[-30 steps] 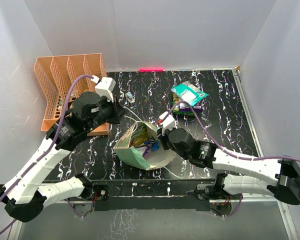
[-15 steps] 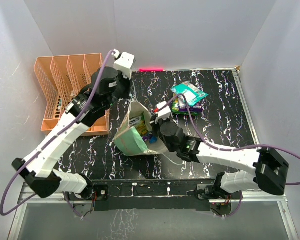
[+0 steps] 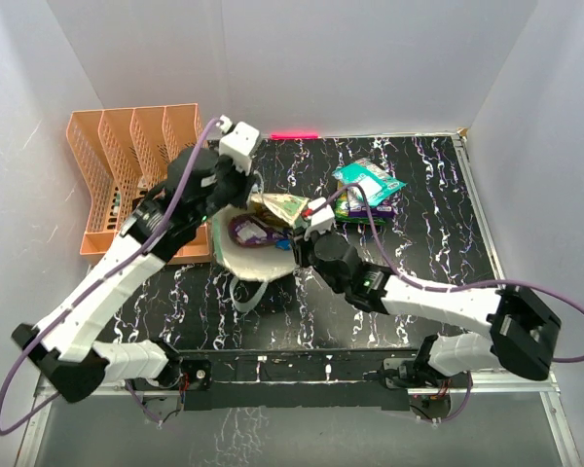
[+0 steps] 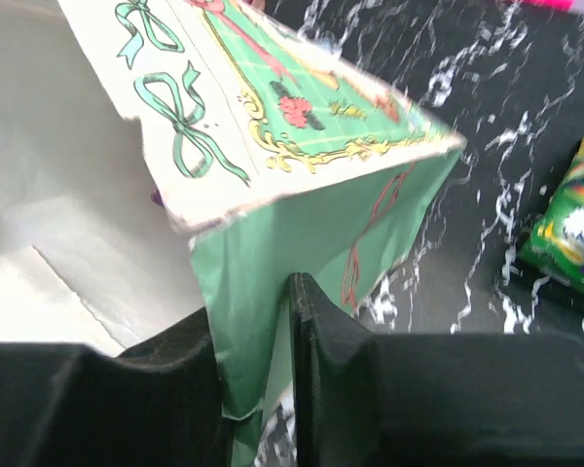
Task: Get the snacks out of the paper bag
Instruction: Adjust the paper bag at the center of the board, then take out the snack from the paper bag, then place the snack at the center of the board.
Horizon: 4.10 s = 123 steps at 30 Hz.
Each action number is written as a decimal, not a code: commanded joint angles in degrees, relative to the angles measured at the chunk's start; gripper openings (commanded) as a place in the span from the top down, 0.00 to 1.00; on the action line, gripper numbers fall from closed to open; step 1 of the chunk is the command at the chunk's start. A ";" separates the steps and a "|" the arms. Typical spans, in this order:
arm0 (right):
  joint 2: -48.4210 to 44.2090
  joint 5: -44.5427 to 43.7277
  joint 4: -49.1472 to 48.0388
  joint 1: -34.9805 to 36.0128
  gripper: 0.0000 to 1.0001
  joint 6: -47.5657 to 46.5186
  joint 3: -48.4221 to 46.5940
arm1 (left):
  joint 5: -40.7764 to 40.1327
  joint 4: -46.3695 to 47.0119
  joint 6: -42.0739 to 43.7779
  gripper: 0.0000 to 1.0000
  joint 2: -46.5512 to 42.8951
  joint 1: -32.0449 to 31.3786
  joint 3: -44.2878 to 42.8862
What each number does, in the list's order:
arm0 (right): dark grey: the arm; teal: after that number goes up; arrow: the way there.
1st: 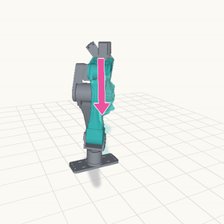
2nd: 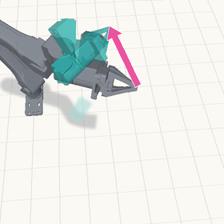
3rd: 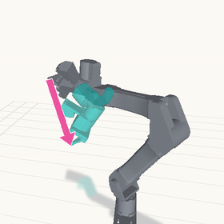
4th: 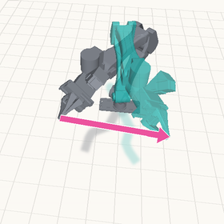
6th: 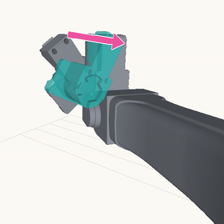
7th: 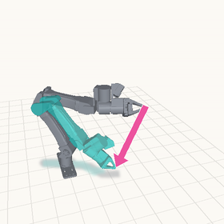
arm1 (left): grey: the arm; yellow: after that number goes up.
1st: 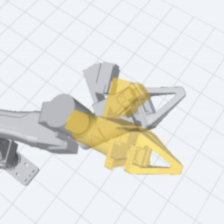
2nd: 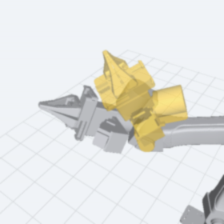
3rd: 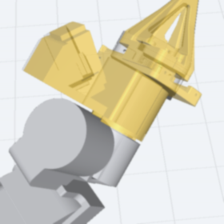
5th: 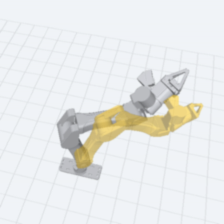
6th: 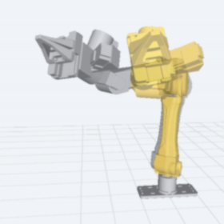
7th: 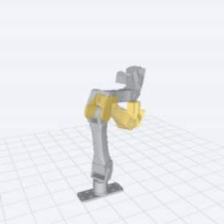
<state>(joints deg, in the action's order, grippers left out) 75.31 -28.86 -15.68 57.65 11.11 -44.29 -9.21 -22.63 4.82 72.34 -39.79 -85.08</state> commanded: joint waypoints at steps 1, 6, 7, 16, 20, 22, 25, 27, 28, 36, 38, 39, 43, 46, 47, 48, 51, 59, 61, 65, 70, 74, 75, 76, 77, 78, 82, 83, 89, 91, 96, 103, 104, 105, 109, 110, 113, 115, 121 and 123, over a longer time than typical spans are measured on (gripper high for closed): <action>-7.29 9.25 11.61 0.14 0.70 3.95 2.60 | 15.81 2.13 -9.40 1.00 -10.28 0.07 8.53; -13.42 14.91 25.66 0.17 0.61 1.93 1.16 | 21.59 0.48 -16.49 1.00 -15.15 0.07 14.45; -14.38 16.88 27.98 0.18 0.59 0.69 0.11 | 21.46 0.18 -17.07 1.00 -15.85 0.06 14.69; -21.74 27.18 34.44 6.91 0.43 -25.19 -4.75 | 20.42 -4.65 -18.41 1.00 -12.98 0.06 9.07; -23.30 27.93 30.77 15.80 0.40 -38.12 -5.01 | 21.59 -4.35 -20.37 1.00 -11.84 0.06 7.39; -22.69 28.78 26.54 18.98 0.33 -44.01 -3.55 | 22.73 -3.69 -20.98 1.00 -11.55 0.06 7.01; -17.26 26.50 20.22 20.47 0.30 -49.32 -2.24 | 24.45 -2.62 -21.18 1.00 -11.13 0.06 6.70; -12.67 20.37 13.40 20.25 0.32 -52.06 -1.12 | 24.43 -2.93 -20.93 1.00 -10.57 0.06 6.18; -10.80 18.51 9.74 19.51 0.34 -53.87 -0.31 | 24.42 -3.21 -20.84 1.00 -10.45 0.06 5.97; -0.09 26.46 6.56 7.23 0.40 -60.20 -2.38 | 25.69 -2.79 -20.15 1.00 -11.53 0.07 6.42; 1.60 28.19 5.68 4.43 0.40 -61.22 -2.00 | 25.83 -2.39 -19.88 1.00 -12.15 0.06 6.94; 2.51 28.69 5.29 3.88 0.40 -61.86 -2.02 | 26.09 -2.29 -19.83 1.00 -12.26 0.05 7.09; 6.61 30.42 2.16 1.99 0.39 -62.83 -2.29 | 27.26 -1.62 -19.84 1.00 -12.21 0.06 7.29; 9.67 30.92 -0.25 1.21 0.39 -63.99 -2.27 | 28.78 -0.89 -20.23 1.00 -12.13 0.06 7.26; 10.63 30.89 -1.33 0.93 0.38 -64.22 -2.28 | 29.19 -0.73 -20.35 1.00 -12.13 0.06 7.23; 11.52 30.97 -2.15 0.56 0.38 -64.63 -2.29 | 29.51 -0.56 -20.45 1.00 -12.20 0.06 7.19; 14.36 31.36 -5.31 -0.70 0.38 -65.81 -2.51 | 29.73 -0.39 -20.71 1.00 -12.38 0.06 6.94; 19.37 29.21 -12.60 -2.63 0.68 -67.21 -2.85 | 25.15 -1.45 -22.86 1.00 -13.65 0.06 7.82; 18.79 32.75 -12.35 -2.74 0.78 -68.04 -2.12 | 24.21 -0.92 -24.48 1.00 -14.16 0.06 8.72; 14.61 38.38 -5.62 -2.94 0.93 -64.98 -3.37 | 20.26 -1.10 -26.18 1.00 -14.91 0.09 10.51; 5.90 45.11 6.83 -2.95 0.93 -46.34 -9.49 | 17.09 -0.48 -27.17 1.00 -15.63 0.06 13.44; 2.22 39.02 17.14 -2.90 0.93 -22.15 -15.65 | 15.79 -0.34 -27.58 1.00 -15.36 0.06 14.46; 1.98 35.34 21.14 -2.90 0.93 -16.45 -17.80 | 15.58 -0.50 -27.54 1.00 -15.26 0.06 14.38; 2.06 33.90 26.38 -2.96 0.93 -13.24 -20.47 | 15.40 -0.63 -27.50 1.00 -15.20 0.06 14.33; 2.18 34.73 31.45 -2.91 0.93 -12.02 -22.82 | 15.06 -0.78 -27.50 1.00 -15.27 0.06 14.26; 2.17 36.91 35.82 -2.91 0.93 -11.41 -24.93 | 14.64 -0.75 -27.50 1.00 -15.34 0.06 14.24; -3.36 43.65 43.71 -2.89 0.93 -7.08 -27.26 | 12.81 -0.73 -27.83 1.00 -15.41 0.06 14.19; -6.22 44.00 43.15 -2.91 0.93 -5.63 -26.30 | 12.62 -0.81 -27.85 1.00 -15.32 0.04 14.16; -20.69 40.82 46.98 -2.89 0.93 -0.12 -24.37 | 10.63 -1.72 -26.84 1.00 -15.41 0.06 13.72; -23.22 36.07 52.63 -2.89 0.93 0.94 -26.04 | 9.98 -2.15 -26.40 1.00 -15.45 0.09 13.43; -24.85 9.64 71.83 -2.91 0.93 9.05 -35.00 | 9.21 -3.18 -25.66 1.00 -15.62 0.06 12.70; -28.34 -24.47 81.32 -2.95 0.93 24.03 -33.40 | 9.01 -3.41 -25.30 1.00 -15.86 0.07 12.59; -28.79 -26.86 79.30 -2.95 0.93 23.81 -30.74 | 9.15 -3.45 -25.30 1.00 -15.79 0.06 12.50; -28.73 -29.54 77.61 -2.90 0.93 22.80 -28.16 | 9.25 -3.47 -25.37 1.00 -15.77 0.06 12.47; -21.21 -42.49 78.22 -4.83 0.93 22.27 -21.38 | 9.80 -3.21 -25.39 1.00 -15.81 0.06 12.48; -19.24 -43.45 78.12 -6.81 0.93 20.84 -19.87 | 9.90 -3.33 -25.39 1.00 -15.81 0.06 12.38; -13.66 -44.57 70.81 -14.36 0.93 7.01 -12.41 | 10.07 -3.76 -25.01 1.00 -16.02 0.01 12.08; -11.26 -41.91 62.17 -18.02 0.93 -2.66 -6.76 | 10.10 -4.10 -24.63 1.00 -16.13 0.06 11.80; -4.57 -20.93 41.50 -19.46 0.92 -18.61 3.32 | 10.13 -4.43 -24.18 1.00 -16.55 0.06 11.43; -2.80 -15.83 39.80 -19.48 0.79 -19.45 3.36 | 10.34 -4.35 -24.24 1.00 -16.60 0.06 11.56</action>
<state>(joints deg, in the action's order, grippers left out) 70.30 -55.27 39.44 38.11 1.52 -40.71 0.64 -27.16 -20.14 57.45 -39.59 -71.20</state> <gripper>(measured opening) 0.114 0.013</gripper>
